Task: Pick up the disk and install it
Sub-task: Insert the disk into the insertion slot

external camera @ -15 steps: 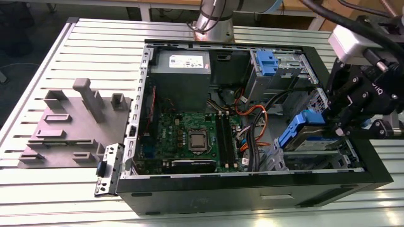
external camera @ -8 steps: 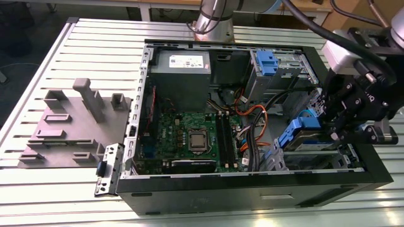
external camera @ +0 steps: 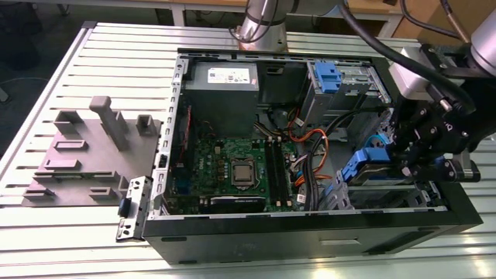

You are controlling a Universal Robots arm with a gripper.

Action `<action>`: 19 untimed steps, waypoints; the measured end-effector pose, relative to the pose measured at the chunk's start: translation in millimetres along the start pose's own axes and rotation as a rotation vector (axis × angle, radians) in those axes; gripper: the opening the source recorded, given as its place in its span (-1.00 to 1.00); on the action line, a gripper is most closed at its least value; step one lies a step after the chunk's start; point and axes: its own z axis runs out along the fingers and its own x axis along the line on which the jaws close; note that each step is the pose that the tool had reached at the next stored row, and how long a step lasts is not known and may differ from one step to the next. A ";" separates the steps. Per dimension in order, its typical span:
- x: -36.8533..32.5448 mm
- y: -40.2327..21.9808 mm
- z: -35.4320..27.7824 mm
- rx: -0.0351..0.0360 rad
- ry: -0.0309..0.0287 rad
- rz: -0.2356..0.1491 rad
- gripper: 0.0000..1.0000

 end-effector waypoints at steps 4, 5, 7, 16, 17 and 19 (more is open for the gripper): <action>0.2 -0.2 7.4 0.0000 0.0000 0.000 -0.30; 0.3 -0.3 9.1 0.0000 0.0001 0.000 -0.30; 0.4 -0.4 12.2 0.0000 0.0001 0.000 -0.30; 0.4 -0.4 13.0 0.0000 0.0000 0.000 -0.29; 0.4 -0.4 12.9 0.0000 0.0002 0.000 -0.16; 0.4 -0.4 12.9 0.0000 0.0001 0.000 -0.16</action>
